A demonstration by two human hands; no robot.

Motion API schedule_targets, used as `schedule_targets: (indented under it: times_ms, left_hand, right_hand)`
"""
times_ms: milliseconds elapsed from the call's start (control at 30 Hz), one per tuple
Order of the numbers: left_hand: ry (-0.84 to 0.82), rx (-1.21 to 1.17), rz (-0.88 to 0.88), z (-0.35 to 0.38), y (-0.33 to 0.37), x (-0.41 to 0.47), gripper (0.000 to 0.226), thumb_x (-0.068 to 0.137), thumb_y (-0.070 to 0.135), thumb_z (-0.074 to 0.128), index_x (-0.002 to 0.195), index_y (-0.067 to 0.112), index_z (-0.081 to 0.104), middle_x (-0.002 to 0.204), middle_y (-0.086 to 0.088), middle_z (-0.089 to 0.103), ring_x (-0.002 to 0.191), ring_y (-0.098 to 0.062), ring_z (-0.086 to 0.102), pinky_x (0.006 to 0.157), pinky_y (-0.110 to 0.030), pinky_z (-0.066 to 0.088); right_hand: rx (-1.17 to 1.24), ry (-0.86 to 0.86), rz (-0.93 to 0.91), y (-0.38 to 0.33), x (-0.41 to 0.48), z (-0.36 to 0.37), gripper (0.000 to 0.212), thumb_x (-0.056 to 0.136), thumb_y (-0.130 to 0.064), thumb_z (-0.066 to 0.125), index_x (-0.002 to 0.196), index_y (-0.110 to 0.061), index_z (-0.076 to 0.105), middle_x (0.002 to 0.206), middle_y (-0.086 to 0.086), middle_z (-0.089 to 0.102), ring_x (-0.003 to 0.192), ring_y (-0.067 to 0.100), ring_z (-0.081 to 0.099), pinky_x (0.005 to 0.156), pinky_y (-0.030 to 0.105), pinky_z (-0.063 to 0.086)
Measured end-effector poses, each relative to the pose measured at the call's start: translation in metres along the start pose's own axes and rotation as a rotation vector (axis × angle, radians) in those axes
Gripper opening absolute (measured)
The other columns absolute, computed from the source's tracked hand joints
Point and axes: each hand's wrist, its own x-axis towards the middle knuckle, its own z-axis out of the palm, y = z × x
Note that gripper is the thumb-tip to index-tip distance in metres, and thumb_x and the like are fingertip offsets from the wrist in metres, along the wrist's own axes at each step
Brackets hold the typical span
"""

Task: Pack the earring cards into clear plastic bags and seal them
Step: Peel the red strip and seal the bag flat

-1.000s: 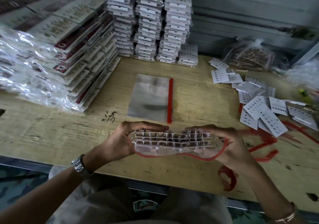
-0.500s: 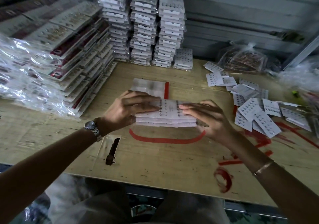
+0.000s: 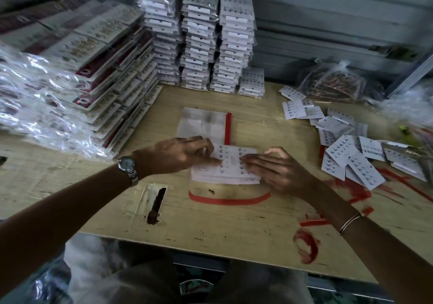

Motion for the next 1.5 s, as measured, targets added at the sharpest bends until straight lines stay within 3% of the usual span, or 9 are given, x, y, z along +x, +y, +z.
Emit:
schedule_targets:
  times_ms: [167,300,400,600,767,900,1067,1167,1500]
  left_hand:
    - [-0.078,0.014,-0.065,-0.005,0.006,-0.012,0.083,0.064,-0.018,0.078,0.138,0.014,0.057,0.126,-0.015,0.065,0.099,-0.028,0.068,0.075,-0.039,0.062]
    - [0.058,-0.041,-0.269,-0.004,0.029,-0.023,0.065,0.075,-0.014,0.060,0.137,0.005,0.056,0.130,-0.020,0.060,0.108,-0.031,0.064,0.088,-0.046,0.059]
    - [0.107,-0.121,-0.489,-0.002,0.051,-0.031,0.062,0.079,0.010,0.057,0.139,0.001,0.043,0.125,-0.021,0.056,0.107,-0.032,0.057,0.086,-0.050,0.055]
    - [0.210,-0.262,-0.849,0.009,0.108,-0.040,0.091,0.073,0.082,0.055,0.117,0.002,0.050,0.101,0.002,0.041,0.085,-0.013,0.045,0.075,-0.028,0.042]
    - [0.282,-0.307,-1.101,0.020,0.132,-0.040,0.039,0.071,0.039,0.086,0.092,0.011,0.069,0.095,-0.004,0.060,0.084,-0.026,0.061,0.073,-0.042,0.053]
    - [0.286,-0.302,-1.139,0.018,0.139,-0.040,0.015,0.074,0.026,0.084,0.083,0.017,0.075,0.088,0.000,0.064,0.082,-0.026,0.063,0.070,-0.039,0.053]
    - [0.302,-0.345,-1.136,0.015,0.140,-0.041,0.012,0.079,0.028,0.074,0.087,0.022,0.079,0.086,0.003,0.065,0.082,-0.029,0.062,0.070,-0.038,0.054]
    - [0.324,-0.388,-1.140,0.014,0.139,-0.040,0.031,0.079,0.040,0.054,0.089,0.023,0.079,0.087,0.007,0.063,0.082,-0.025,0.061,0.063,-0.038,0.055]
    - [0.330,-0.408,-1.174,0.012,0.144,-0.036,0.016,0.080,0.015,0.075,0.092,0.024,0.077,0.082,0.014,0.054,0.078,-0.026,0.059,0.057,-0.041,0.053]
  right_hand:
    - [0.036,-0.127,0.038,-0.002,-0.001,-0.010,0.036,0.092,0.002,0.059,0.127,-0.005,0.065,0.142,0.010,0.054,0.132,0.022,0.052,0.088,0.038,0.050]
    - [0.013,-0.159,0.117,-0.008,-0.003,-0.020,0.067,0.075,0.022,0.066,0.134,-0.010,0.060,0.144,0.008,0.053,0.135,0.023,0.048,0.097,0.041,0.048]
    - [-0.049,-0.020,0.253,-0.021,0.003,-0.022,0.074,0.064,0.030,0.059,0.127,-0.009,0.064,0.132,0.009,0.063,0.124,0.026,0.059,0.093,0.044,0.052]
    - [0.136,0.460,0.581,-0.086,0.034,-0.019,0.024,0.085,-0.005,0.058,0.107,-0.012,0.064,0.089,0.003,0.072,0.082,0.012,0.063,0.071,0.036,0.055]
    - [0.332,0.268,0.747,-0.133,0.062,-0.010,0.011,0.087,-0.014,0.068,0.096,-0.014,0.075,0.084,-0.007,0.071,0.074,0.006,0.062,0.069,0.032,0.054]
    - [0.512,0.065,0.886,-0.141,0.075,0.001,0.016,0.089,-0.018,0.072,0.104,-0.018,0.075,0.091,-0.007,0.075,0.074,0.004,0.067,0.069,0.033,0.058]
    - [0.547,0.068,0.917,-0.148,0.093,0.011,0.018,0.091,-0.026,0.068,0.107,-0.020,0.075,0.095,-0.007,0.076,0.079,0.010,0.070,0.075,0.034,0.057]
    - [0.537,0.058,0.913,-0.150,0.100,0.017,0.019,0.094,-0.026,0.066,0.111,-0.020,0.073,0.100,-0.005,0.076,0.086,0.014,0.071,0.079,0.037,0.055]
    - [0.521,0.105,0.903,-0.152,0.106,0.027,0.016,0.089,-0.014,0.069,0.105,-0.015,0.073,0.100,-0.003,0.072,0.088,0.014,0.067,0.079,0.037,0.055]
